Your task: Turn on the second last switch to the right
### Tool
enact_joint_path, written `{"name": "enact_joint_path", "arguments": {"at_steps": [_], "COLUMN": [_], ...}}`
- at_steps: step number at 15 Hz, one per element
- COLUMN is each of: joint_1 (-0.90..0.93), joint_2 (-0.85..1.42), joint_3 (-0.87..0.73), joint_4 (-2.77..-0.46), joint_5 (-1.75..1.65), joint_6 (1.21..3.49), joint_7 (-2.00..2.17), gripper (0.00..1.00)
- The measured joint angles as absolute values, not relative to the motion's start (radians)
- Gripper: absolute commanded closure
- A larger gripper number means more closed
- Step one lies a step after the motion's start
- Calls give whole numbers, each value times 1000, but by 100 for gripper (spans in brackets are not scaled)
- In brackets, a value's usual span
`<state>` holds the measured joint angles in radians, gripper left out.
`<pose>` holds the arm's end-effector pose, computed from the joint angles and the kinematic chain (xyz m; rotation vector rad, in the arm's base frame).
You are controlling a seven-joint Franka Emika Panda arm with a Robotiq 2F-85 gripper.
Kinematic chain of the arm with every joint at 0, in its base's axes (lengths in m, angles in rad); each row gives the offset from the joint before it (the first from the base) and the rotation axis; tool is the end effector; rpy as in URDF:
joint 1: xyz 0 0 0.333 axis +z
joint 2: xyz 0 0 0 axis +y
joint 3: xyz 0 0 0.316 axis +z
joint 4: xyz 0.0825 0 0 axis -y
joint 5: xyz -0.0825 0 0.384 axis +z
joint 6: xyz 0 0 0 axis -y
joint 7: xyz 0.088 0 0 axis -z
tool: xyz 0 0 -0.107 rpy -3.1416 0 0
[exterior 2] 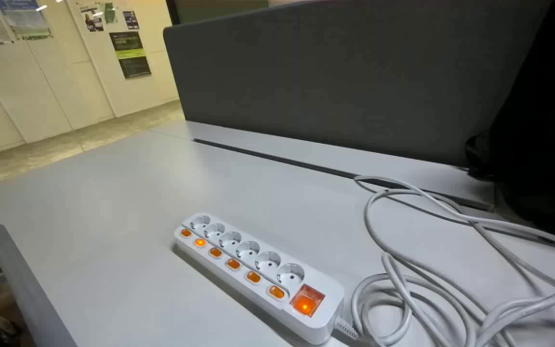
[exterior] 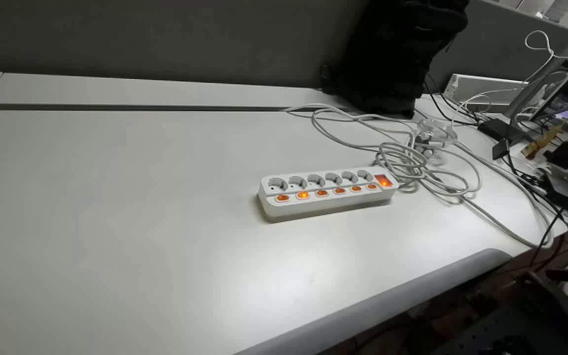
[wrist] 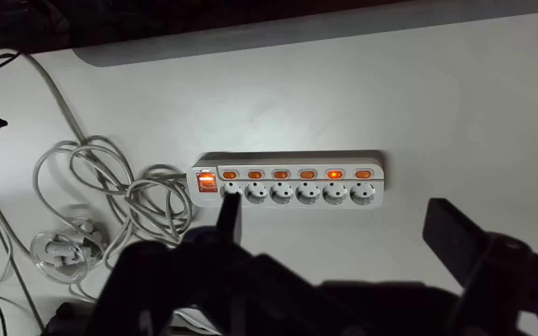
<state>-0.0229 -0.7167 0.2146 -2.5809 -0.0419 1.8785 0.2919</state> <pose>0.3316 0.0649 0.4828 2.9581 -0.2060 0.0602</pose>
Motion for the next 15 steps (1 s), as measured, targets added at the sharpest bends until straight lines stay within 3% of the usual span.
{"name": "enact_joint_path", "arguments": {"at_steps": [15], "joint_1": [-22], "joint_2": [-710], "joint_3": [212], "joint_4": [-2586], "joint_5": [-43], "joint_6": [1913], "joint_7": [294], "gripper": [0]}}
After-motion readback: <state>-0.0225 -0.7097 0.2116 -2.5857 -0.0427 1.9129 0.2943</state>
